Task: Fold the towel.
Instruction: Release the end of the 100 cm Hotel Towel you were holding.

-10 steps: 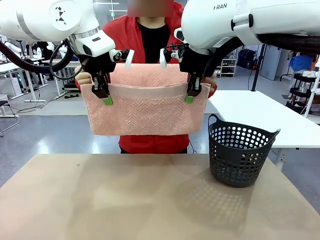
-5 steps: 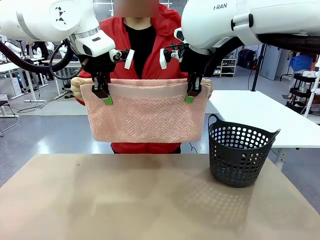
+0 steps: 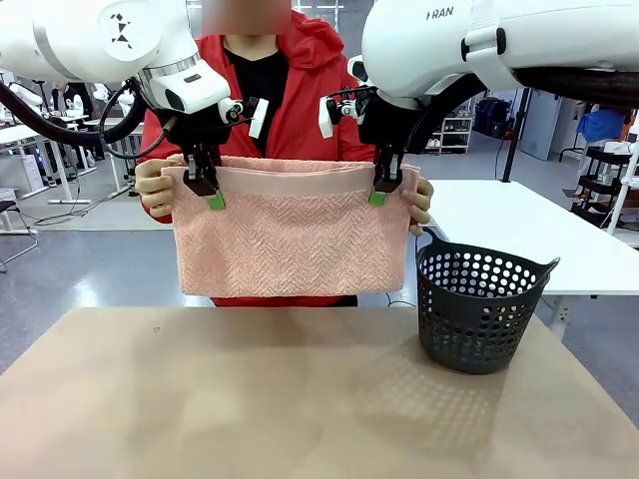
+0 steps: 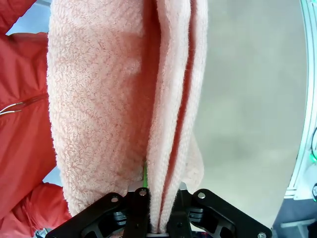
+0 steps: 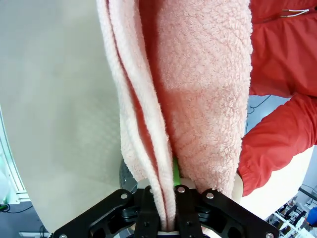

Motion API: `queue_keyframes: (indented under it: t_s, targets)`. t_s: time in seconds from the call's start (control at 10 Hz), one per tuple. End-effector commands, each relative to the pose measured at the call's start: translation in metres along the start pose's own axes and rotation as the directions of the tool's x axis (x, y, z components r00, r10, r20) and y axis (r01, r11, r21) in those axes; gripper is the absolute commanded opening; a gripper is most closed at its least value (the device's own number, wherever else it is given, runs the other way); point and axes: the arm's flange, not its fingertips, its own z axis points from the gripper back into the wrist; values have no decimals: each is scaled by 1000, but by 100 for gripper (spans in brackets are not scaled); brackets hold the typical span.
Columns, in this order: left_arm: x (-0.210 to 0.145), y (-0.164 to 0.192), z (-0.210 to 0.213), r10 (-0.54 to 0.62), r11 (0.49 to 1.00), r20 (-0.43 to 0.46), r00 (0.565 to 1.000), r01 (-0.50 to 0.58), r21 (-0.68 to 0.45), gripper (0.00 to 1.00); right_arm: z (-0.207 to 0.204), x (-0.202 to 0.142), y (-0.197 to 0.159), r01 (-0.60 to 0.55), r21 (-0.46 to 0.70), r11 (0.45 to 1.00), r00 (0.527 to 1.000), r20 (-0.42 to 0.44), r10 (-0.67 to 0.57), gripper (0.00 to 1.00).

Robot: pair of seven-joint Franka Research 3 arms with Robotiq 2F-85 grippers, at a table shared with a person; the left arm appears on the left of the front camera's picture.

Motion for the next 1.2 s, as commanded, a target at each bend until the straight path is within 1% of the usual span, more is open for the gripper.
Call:
queue_keyframes:
  t_s: [0.0, 0.4, 0.5, 0.6, 0.7, 0.8, 0.9, 1.0, 1.1]
  targets:
    - [-2, 1, 4, -7, 1000, -7, 1000, 7, 10, 0, 2, -4, 1, -15, -2, 1000, 1000, -4, 15, 0]
    - [-2, 1, 4, -7, 1000, -7, 1000, 7, 10, 0, 2, -4, 1, -15, -2, 1000, 1000, -4, 15, 0]
    - [0, 0, 0, -1, 1000, 0, 1000, 1, 0, 11, 0, 0, 0, 0, 0, 1000, 1000, 0, 0, 4]
    - [0, -3, 2, -35, 999, -3, 999, 35, 10, 45, 2, -1, 2, 7, -2, 1000, 1000, -5, -7, 39]
    - [-1, -4, 5, -36, 999, 5, 999, 35, 14, 51, 5, -2, 3, 12, -9, 1000, 1000, -6, -13, 39]
    - [-1, -6, 12, -31, 999, 18, 999, 31, 21, 84, 12, -4, 4, 20, -21, 1000, 1000, -3, -20, 73]
    - [-1, -10, 26, 8, 1000, 29, 1000, -8, 19, 90, 27, -6, 6, 18, -28, 999, 1000, 22, -18, 42]
    - [-2, -14, 45, 11, 999, 60, 998, -13, 40, 67, 47, -9, 8, 18, -52, 998, 999, 46, -15, 100]
    - [-3, -18, 64, 8, 997, 78, 997, -13, 73, 100, 66, -12, 10, 20, -79, 997, 998, 65, -15, 76]
